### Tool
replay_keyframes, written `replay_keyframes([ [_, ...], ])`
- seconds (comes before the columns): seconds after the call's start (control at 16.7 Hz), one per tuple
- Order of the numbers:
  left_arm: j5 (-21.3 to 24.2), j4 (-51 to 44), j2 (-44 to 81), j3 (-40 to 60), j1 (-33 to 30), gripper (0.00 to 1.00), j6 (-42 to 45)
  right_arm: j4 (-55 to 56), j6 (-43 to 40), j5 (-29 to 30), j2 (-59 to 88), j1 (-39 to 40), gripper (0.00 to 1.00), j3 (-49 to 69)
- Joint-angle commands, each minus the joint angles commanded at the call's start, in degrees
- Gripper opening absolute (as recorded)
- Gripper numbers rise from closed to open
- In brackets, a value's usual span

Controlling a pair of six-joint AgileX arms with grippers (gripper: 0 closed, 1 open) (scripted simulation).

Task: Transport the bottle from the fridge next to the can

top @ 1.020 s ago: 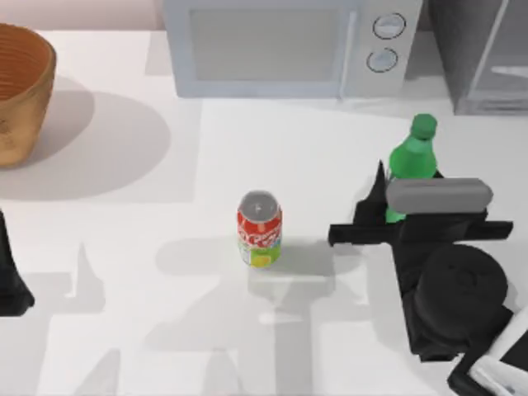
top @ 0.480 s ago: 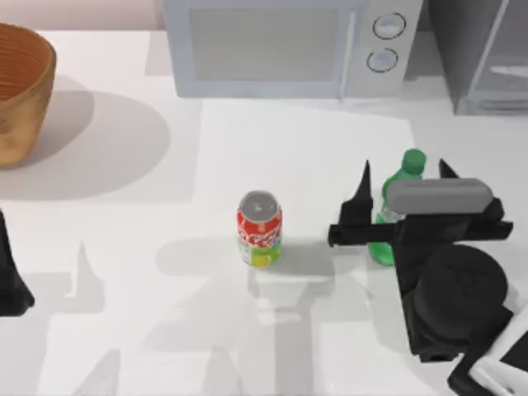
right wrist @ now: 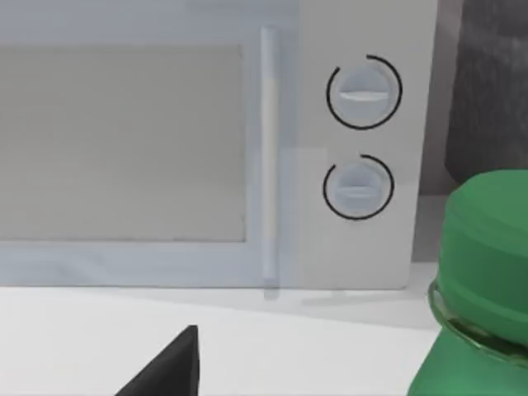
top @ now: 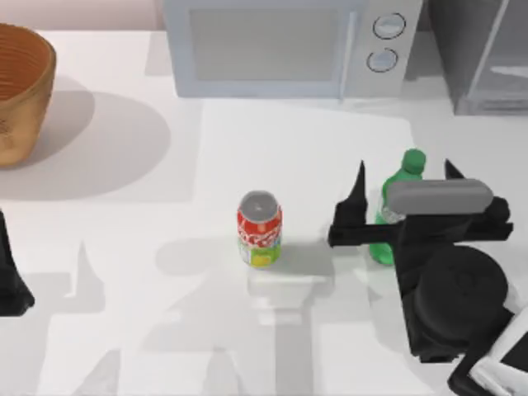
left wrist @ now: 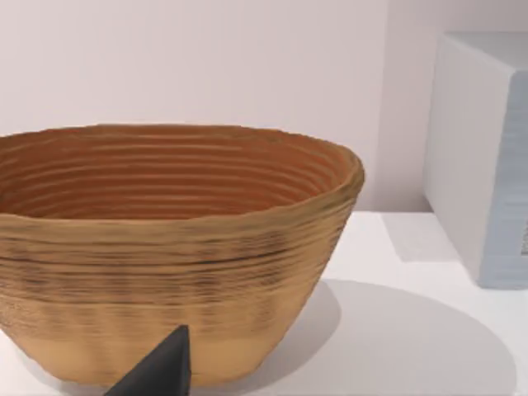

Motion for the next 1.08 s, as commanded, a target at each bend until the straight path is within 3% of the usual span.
replay_keyframes([
  [0.36, 0.00, 0.00, 0.00, 0.00, 0.00, 1.00, 0.00, 2.53, 0.15, 4.86, -1.72, 4.89, 1.00, -4.49],
  [0.66, 0.00, 0.00, 0.00, 0.00, 0.00, 1.00, 0.00, 2.07, 0.10, 4.40, -2.05, 4.46, 1.00, -4.40],
  [0.84, 0.00, 0.00, 0.00, 0.00, 0.00, 1.00, 0.00, -1.33, -0.15, 0.57, -7.42, 2.56, 1.00, -4.86],
  [1.08, 0.00, 0.00, 0.00, 0.00, 0.00, 1.00, 0.00, -11.74, -0.44, -9.08, -22.19, -2.72, 1.00, -7.00],
])
